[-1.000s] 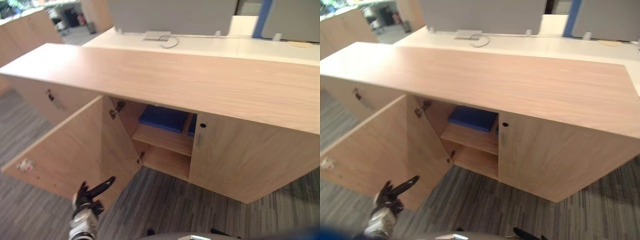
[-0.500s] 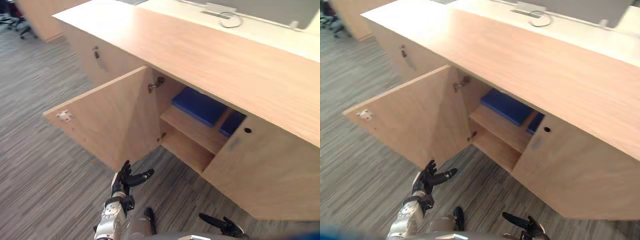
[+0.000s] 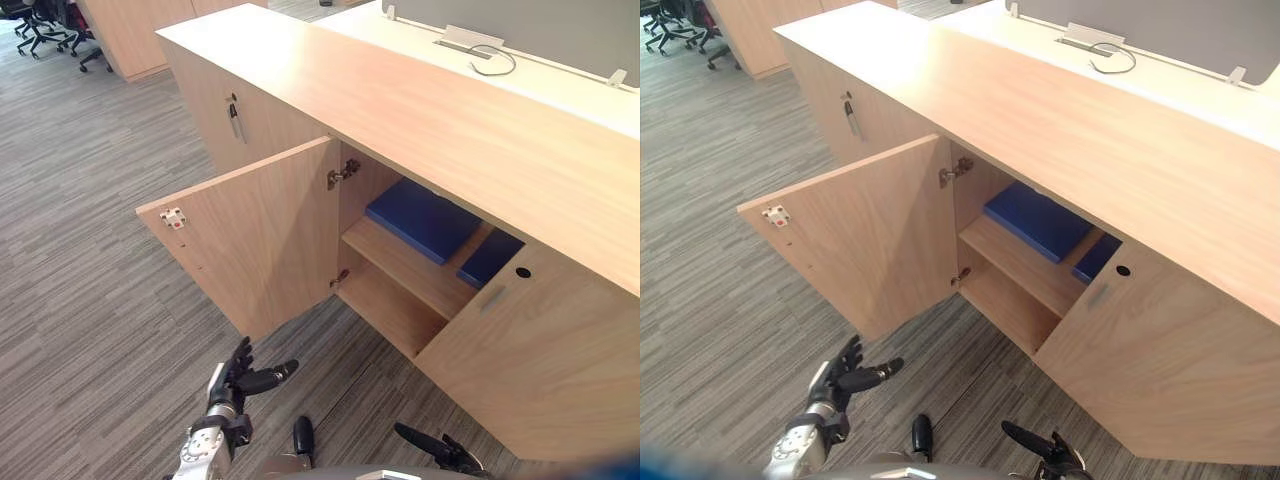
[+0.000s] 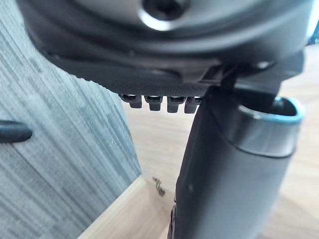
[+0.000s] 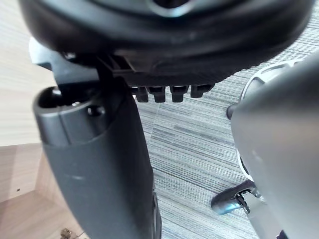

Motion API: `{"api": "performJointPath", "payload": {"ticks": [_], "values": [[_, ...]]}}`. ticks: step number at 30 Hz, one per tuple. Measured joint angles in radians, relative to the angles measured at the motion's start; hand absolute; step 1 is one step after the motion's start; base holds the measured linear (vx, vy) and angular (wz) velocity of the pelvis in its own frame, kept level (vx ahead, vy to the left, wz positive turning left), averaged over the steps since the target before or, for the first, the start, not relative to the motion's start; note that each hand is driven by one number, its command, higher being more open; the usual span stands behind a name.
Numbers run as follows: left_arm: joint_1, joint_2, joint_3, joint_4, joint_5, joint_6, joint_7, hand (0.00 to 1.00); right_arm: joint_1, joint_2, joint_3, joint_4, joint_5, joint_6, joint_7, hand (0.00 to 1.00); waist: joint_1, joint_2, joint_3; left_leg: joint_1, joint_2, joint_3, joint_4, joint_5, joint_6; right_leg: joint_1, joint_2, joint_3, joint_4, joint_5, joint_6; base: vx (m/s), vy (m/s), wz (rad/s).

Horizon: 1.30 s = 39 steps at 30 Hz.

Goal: Walk over to the cabinet, pick up the folder, carry it to the office cabinet, place the folder inside the office cabinet, then close the office cabinet door

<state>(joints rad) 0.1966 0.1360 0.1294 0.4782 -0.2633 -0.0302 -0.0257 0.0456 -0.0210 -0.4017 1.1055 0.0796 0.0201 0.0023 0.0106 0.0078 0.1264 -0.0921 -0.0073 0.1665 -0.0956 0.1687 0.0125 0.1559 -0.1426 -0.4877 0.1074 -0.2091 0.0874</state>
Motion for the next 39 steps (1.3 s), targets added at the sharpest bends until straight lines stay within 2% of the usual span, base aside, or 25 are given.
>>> {"api": "performJointPath", "payload": {"ticks": [1,4,7,10,12,17,19,21,26,28,32,34,39], "values": [[-0.001,0.003,0.044,0.002,0.002,0.008,0.011,1.00,-0.002,-0.011,0.001,0.000,0.000,0.003,0.001,1.00,-0.008,0.007,0.000,0.002,0.002,0.002,0.000,0.001,0.001,0.001,0.001,-0.003,0.000,-0.002,-0.004,-0.11,-0.014,0.03],[-0.016,0.022,0.158,0.003,0.024,0.012,0.033,1.00,0.003,-0.015,0.001,-0.002,-0.001,0.004,0.001,1.00,-0.011,0.005,-0.004,0.001,0.002,0.014,0.000,0.001,0.001,0.005,0.000,-0.010,-0.005,-0.004,0.004,-0.06,-0.008,0.06],[-0.045,0.083,0.260,0.033,0.041,0.018,0.045,1.00,0.009,-0.012,-0.012,-0.001,-0.002,0.008,0.004,1.00,-0.008,-0.013,-0.003,0.001,-0.015,0.020,0.000,-0.011,0.013,0.018,-0.010,-0.011,-0.030,0.011,0.020,0.06,0.003,0.00],[-0.102,0.183,0.309,0.130,0.070,0.023,0.054,1.00,0.014,-0.014,-0.020,0.010,-0.006,0.014,0.008,1.00,0.005,-0.025,-0.003,0.024,-0.033,0.031,0.000,-0.031,0.025,0.038,-0.032,0.002,-0.027,0.022,0.038,0.14,0.011,-0.09],[-0.150,0.252,0.320,0.194,0.083,0.027,0.063,1.00,0.008,-0.011,-0.038,0.025,-0.010,0.014,0.011,1.00,0.015,-0.025,-0.003,0.042,-0.033,0.043,0.001,-0.042,0.023,0.043,-0.033,0.024,-0.016,0.034,0.035,0.14,0.025,-0.17],[-0.266,0.423,0.327,0.304,0.130,0.032,0.072,1.00,0.005,-0.003,-0.053,0.038,-0.009,0.010,0.020,1.00,0.017,-0.011,-0.003,0.095,-0.009,0.060,0.000,-0.072,-0.002,0.058,-0.020,0.067,0.022,0.068,0.000,0.09,0.030,-0.12],[-0.322,0.460,0.325,0.349,0.149,0.032,0.075,1.00,0.004,-0.002,-0.064,0.039,-0.009,0.008,0.020,1.00,0.018,-0.008,-0.002,0.103,0.000,0.064,0.001,-0.077,-0.009,0.058,-0.013,0.075,0.031,0.074,-0.010,0.05,0.008,-0.11],[-0.366,0.471,0.301,0.364,0.159,0.032,0.084,1.00,0.005,0.000,-0.091,0.041,-0.007,0.006,0.021,1.00,0.017,-0.001,-0.003,0.110,0.007,0.065,0.001,-0.080,-0.013,0.057,-0.008,0.076,0.044,0.077,-0.015,0.04,-0.004,-0.04],[-0.473,0.473,0.088,0.365,0.188,0.032,0.074,1.00,0.006,-0.013,-0.107,0.043,0.001,0.003,0.022,1.00,0.009,0.021,-0.010,0.116,0.017,0.064,0.001,-0.080,-0.015,0.056,0.000,0.080,0.056,0.077,-0.015,0.02,-0.019,-0.01],[-0.497,0.473,0.034,0.362,0.195,0.031,0.061,1.00,0.006,-0.013,-0.129,0.043,0.002,0.002,0.024,1.00,0.002,0.029,-0.013,0.118,0.021,0.067,0.002,-0.079,-0.017,0.056,0.002,0.088,0.056,0.077,-0.016,0.02,-0.038,-0.06],[-0.498,0.486,-0.012,0.361,0.190,0.038,0.057,1.00,0.013,-0.021,-0.133,0.044,0.002,0.002,0.025,1.00,0.000,0.037,-0.015,0.120,0.033,0.070,0.006,-0.076,-0.023,0.048,0.006,0.103,0.075,0.077,-0.016,0.02,-0.038,0.00],[-0.498,0.518,-0.073,0.361,0.190,0.032,0.032,1.00,0.017,-0.017,-0.167,0.044,0.001,0.002,0.027,1.00,0.010,0.037,-0.016,0.121,0.042,0.070,0.006,-0.068,-0.038,0.036,0.008,0.111,0.103,0.077,-0.016,0.01,-0.030,0.04],[-0.498,0.602,-0.191,0.361,0.158,0.030,-0.052,1.00,0.019,-0.016,-0.175,0.047,0.000,0.002,0.036,1.00,0.014,0.036,-0.022,0.122,0.047,0.073,0.006,-0.064,-0.044,0.034,0.010,0.113,0.112,0.077,-0.016,-0.01,-0.032,0.01]]}}
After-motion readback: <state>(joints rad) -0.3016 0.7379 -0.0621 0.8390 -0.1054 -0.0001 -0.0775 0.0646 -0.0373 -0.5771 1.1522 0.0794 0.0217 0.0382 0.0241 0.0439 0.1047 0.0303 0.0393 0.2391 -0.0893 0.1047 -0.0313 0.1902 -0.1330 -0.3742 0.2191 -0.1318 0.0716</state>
